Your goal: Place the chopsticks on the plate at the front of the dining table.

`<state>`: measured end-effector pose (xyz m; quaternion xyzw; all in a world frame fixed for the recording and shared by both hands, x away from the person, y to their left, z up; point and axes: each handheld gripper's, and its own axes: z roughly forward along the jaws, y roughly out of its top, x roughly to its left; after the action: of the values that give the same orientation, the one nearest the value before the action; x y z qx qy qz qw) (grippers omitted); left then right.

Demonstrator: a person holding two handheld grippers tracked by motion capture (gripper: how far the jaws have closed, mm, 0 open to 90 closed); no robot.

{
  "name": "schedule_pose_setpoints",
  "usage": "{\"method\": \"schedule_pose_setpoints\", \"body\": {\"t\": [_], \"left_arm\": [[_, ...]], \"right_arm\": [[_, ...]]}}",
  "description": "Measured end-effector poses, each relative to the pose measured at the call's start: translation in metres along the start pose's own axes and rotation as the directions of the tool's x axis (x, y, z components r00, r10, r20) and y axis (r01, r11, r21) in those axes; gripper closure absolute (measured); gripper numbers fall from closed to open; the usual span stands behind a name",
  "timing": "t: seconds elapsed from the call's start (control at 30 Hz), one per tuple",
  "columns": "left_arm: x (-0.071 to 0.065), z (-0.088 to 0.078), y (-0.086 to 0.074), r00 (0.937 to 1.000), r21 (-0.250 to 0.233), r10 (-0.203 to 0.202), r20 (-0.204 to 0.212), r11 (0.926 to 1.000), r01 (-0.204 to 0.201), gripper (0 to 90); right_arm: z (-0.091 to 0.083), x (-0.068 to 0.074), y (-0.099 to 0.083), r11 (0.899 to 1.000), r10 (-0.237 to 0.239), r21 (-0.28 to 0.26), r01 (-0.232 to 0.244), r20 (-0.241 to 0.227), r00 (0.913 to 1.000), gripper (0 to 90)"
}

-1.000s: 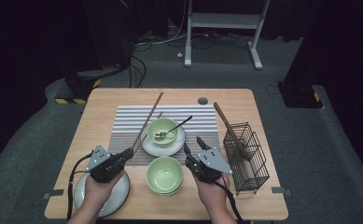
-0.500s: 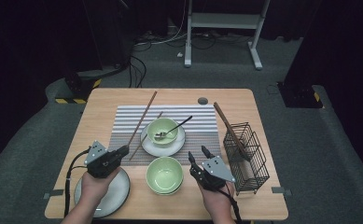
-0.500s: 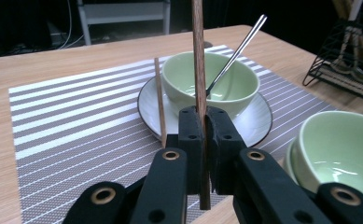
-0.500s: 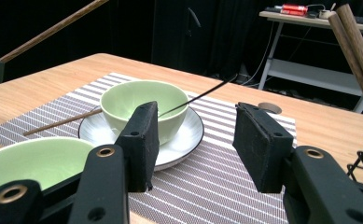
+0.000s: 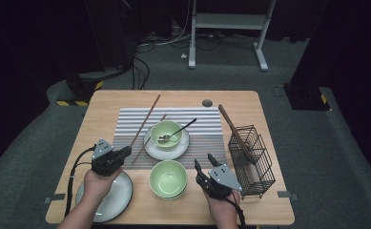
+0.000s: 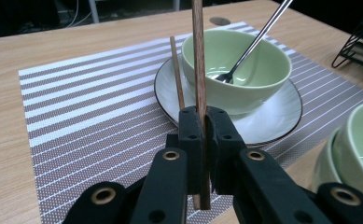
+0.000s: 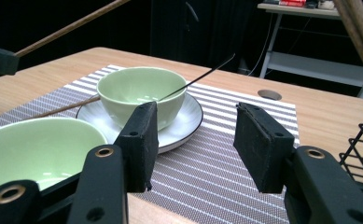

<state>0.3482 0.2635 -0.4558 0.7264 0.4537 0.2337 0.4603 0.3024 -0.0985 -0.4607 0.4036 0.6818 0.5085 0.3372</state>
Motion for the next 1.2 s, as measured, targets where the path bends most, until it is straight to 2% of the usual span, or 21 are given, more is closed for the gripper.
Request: {"method": "schedule_pose_setpoints", "body": {"t": [0.17, 0.47, 0.7, 1.2], "left_arm": [[0.001, 0.008, 0.001, 0.9998, 0.039, 0.015, -0.011, 0.9991, -0.015, 85.1], [0.007, 0.022, -0.002, 0.9998, 0.105, 0.006, -0.02, 0.9945, -0.003, 85.0], [0.01, 0.028, -0.003, 0.9997, 0.136, -0.004, -0.026, 0.9907, 0.007, 85.0], [0.017, 0.043, -0.009, 0.9989, 0.216, -0.004, -0.047, 0.9763, 0.014, 84.9]], "right_arm": [[0.0, 0.001, -0.003, 1.0, -0.004, 0.006, 0.004, -0.004, 1.0, 49.2], [-0.001, -0.002, -0.004, 1.0, -0.003, 0.007, 0.003, 0.0, 1.0, 49.2], [-0.002, -0.001, -0.004, 1.0, -0.006, 0.003, 0.006, -0.003, 1.0, 49.2], [-0.002, 0.001, -0.004, 1.0, -0.01, 0.004, 0.01, -0.009, 0.9999, 49.3]]}}
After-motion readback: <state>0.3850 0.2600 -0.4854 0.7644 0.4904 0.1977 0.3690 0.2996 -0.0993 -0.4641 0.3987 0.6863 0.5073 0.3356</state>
